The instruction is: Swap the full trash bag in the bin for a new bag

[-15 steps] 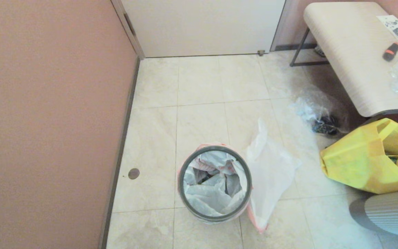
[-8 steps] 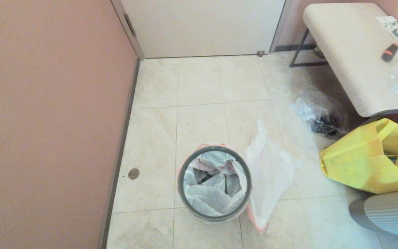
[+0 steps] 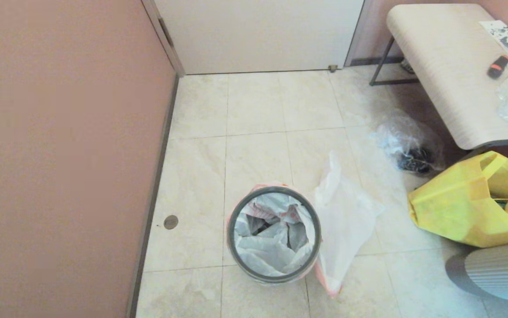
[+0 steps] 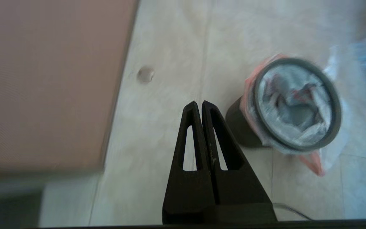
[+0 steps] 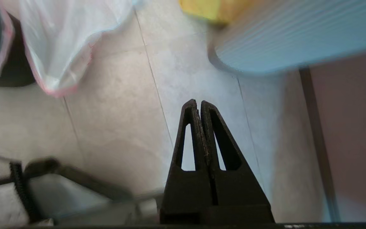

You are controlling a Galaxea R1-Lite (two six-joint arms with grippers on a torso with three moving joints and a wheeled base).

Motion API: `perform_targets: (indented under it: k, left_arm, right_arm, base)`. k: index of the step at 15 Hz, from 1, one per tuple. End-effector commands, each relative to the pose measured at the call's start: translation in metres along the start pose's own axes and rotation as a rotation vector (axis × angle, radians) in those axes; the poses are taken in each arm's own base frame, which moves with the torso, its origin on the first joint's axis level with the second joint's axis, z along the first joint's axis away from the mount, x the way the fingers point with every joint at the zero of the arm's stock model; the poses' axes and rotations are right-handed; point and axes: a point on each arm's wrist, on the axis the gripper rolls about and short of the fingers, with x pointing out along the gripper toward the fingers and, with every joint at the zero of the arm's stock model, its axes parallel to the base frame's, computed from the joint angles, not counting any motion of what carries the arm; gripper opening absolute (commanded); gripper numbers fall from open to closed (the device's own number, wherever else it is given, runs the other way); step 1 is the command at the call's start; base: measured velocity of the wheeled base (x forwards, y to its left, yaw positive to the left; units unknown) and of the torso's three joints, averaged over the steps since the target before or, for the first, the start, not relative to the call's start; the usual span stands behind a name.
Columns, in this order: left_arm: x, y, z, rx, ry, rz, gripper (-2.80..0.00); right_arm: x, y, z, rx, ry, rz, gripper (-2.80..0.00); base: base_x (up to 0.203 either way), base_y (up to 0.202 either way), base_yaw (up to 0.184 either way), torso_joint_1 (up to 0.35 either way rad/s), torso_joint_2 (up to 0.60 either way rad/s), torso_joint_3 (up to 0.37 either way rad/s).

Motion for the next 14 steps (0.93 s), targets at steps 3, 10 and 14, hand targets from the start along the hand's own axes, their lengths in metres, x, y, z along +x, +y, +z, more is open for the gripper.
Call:
perform_targets:
  k: [3,10,14]
  left_arm:
    - [0.013,0.005,-0.026,0.155,-0.088,-0.036,-2.8]
    - [0.02,0.007,-0.046,0.278,-0.016,-0.081,-2.8]
    - [0.02,0.007,-0.046,0.261,-0.016,-0.096,-2.8]
  right_arm:
    - [0.013,0.001,-0.041,-0.09,-0.252,0.063,-2.8]
    - [0.053,0.014,-0.071,-0.132,-0.413,0.243,-2.8]
    - [0.055,0.014,-0.076,0.006,-0.33,0.253,-2.8]
  base:
    - [0.0,0.0,0.0,0.0,0.0,0.0]
    - [0.0,0.0,0.0,0.0,0.0,0.0]
    - [0.0,0.0,0.0,0.0,0.0,0.0]
